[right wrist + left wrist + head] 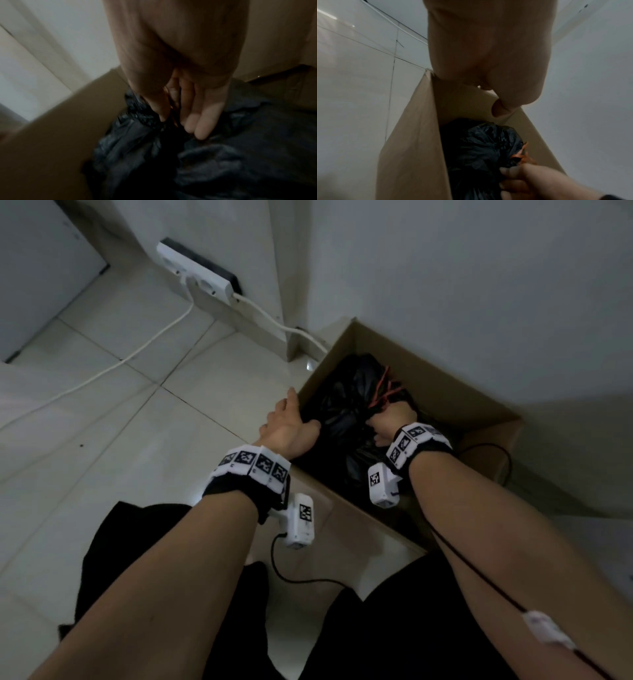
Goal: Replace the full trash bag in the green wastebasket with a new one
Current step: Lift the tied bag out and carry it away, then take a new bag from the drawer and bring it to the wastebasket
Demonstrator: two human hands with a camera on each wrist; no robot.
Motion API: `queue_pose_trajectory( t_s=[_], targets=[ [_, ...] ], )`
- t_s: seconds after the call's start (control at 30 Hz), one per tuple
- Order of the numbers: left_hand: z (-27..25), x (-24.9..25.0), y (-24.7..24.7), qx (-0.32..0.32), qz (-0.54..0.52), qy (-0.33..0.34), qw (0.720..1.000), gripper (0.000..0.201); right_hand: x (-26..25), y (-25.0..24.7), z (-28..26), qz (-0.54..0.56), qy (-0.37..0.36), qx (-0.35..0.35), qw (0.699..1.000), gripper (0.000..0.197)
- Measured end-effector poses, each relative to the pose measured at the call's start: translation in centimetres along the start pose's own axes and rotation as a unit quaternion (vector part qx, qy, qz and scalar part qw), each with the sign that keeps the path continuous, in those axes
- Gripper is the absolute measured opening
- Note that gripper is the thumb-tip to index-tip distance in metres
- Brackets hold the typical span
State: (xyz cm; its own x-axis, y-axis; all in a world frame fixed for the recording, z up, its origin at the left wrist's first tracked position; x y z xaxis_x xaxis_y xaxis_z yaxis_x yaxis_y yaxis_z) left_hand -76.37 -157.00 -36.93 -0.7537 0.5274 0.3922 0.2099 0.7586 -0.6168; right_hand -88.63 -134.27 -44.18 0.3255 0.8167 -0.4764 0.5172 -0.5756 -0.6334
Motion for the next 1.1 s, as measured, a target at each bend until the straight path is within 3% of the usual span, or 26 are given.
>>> queue_pose_trajectory(
  t_s=[0.1, 0.27, 0.5, 0.63, 0.7, 0.77, 0.9, 1.1],
  targets=[
    [-3.9, -1.4, -1.2, -0.04, -0.038, 0.003, 0.998, 0.08, -2.8, -3.7, -6.1, -0.011, 0.009, 0.013, 1.0, 0.026],
    [-15.7, -3.2, -4.4, -0.08, -0.036, -0.034, 0.996, 0.065, -6.3, -8.8, -19.6, -0.004, 0.016, 0.013, 1.0, 0.031],
    [-33.5, -8.2, -8.4, -0.154, -0.045, -0.122, 0.979, 0.048, -10.3, -14.0, -38.3, 0.053, -0.032, -0.008, 0.998, 0.029],
    [-42.6, -9.6, -9.6, -0.18, -0.01, -0.115, 0.977, 0.022, -13.0, -17.9, -49.8, 0.094, -0.081, 0.013, 0.992, 0.023],
    [-45.6, -10.4, -9.2, -0.187, 0.008, -0.095, 0.978, 0.02, -12.9, -18.6, -54.9, 0.124, -0.097, 0.016, 0.987, 0.021],
    [-47.3, -11.9, -7.8, -0.207, 0.031, -0.072, 0.975, 0.02, -11.2, -18.1, -59.1, 0.155, -0.092, 0.014, 0.984, 0.016],
    [-52.3, -9.7, -6.5, -0.229, 0.117, 0.019, 0.966, 0.016, -4.5, -14.1, -66.5, 0.173, -0.053, 0.002, 0.983, 0.015],
    [-62.1, -3.8, -0.1, -0.271, 0.247, 0.18, 0.913, 0.032, 11.1, -8.1, -79.7, 0.178, 0.065, -0.04, 0.981, 0.025]
  ],
)
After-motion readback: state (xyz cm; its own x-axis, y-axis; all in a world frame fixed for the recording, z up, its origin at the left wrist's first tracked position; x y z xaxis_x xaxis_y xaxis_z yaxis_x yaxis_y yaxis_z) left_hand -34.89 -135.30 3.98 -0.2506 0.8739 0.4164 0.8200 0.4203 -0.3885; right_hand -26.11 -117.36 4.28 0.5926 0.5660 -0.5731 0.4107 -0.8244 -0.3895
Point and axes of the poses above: each hand's wrist, its own z-axis towards the middle knuckle, its own y-axis out of the palm, x = y × z, the point moved 10 cm from there along z, towards the middle knuckle, and after that the axes turned 7 degrees about -y, right-handed, at the moved point
